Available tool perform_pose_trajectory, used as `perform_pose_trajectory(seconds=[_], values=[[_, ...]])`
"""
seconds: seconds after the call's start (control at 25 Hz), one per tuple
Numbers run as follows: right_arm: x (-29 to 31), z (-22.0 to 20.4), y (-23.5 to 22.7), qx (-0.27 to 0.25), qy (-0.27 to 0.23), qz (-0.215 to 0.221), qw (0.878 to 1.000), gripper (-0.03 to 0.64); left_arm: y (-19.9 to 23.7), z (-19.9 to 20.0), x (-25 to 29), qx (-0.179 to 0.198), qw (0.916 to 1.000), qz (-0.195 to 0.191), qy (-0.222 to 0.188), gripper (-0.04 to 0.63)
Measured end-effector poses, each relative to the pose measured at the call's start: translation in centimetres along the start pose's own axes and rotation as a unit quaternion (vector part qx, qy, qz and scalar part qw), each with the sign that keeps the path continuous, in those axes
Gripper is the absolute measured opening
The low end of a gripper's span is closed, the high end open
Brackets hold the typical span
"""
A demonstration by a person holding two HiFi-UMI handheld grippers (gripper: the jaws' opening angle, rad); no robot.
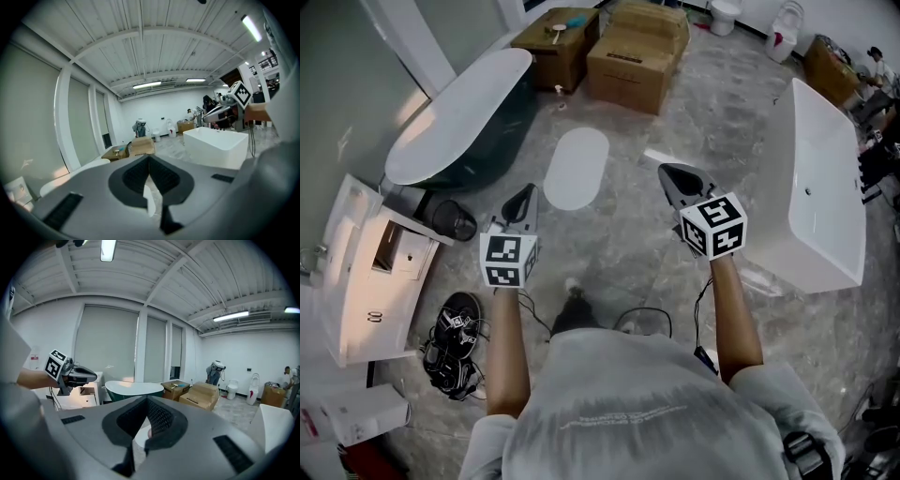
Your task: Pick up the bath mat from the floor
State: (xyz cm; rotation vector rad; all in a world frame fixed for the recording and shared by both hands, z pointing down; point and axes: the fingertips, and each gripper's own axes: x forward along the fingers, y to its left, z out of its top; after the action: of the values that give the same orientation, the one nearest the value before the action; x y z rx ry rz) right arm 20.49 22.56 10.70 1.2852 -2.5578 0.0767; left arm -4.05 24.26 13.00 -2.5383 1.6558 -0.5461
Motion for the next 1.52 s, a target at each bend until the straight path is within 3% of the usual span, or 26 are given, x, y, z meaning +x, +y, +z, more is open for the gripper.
perform_pose_trajectory(seconds=[0.32, 0.64, 0.8, 0.96, 1.36, 1.52], values=[[9.7, 0.8, -4.0, -0.002, 0.005, -0.008, 1.000, 0.014, 6.6, -2.0, 8.7, 0.012, 0.9998, -0.001, 0.013, 0.018], [22.0, 5.5, -8.3, 0.000, -0.010, -0.025, 1.000, 0.014, 15.8, -1.1, 19.3, 0.034, 0.9990, -0.026, 0.013, 0.018], [27.3, 7.1, -8.7, 0.002, -0.027, -0.006, 1.000, 0.014, 19.6, -1.3, 23.5, 0.031, 0.9988, -0.035, 0.015, 0.018], [32.2, 6.4, -9.0, -0.001, 0.001, 0.005, 1.000, 0.014, 22.5, -2.7, 27.1, 0.018, 0.9986, -0.043, 0.023, 0.017], [38.8, 1.0, -10.9, 0.019, 0.083, 0.023, 0.996, 0.015, 23.3, -7.6, 34.4, -0.012, 0.9932, -0.089, 0.073, 0.017], [41.4, -1.3, -13.0, 0.033, 0.100, 0.009, 0.994, 0.014, 22.7, -10.1, 37.7, -0.027, 0.9889, -0.103, 0.103, 0.018]])
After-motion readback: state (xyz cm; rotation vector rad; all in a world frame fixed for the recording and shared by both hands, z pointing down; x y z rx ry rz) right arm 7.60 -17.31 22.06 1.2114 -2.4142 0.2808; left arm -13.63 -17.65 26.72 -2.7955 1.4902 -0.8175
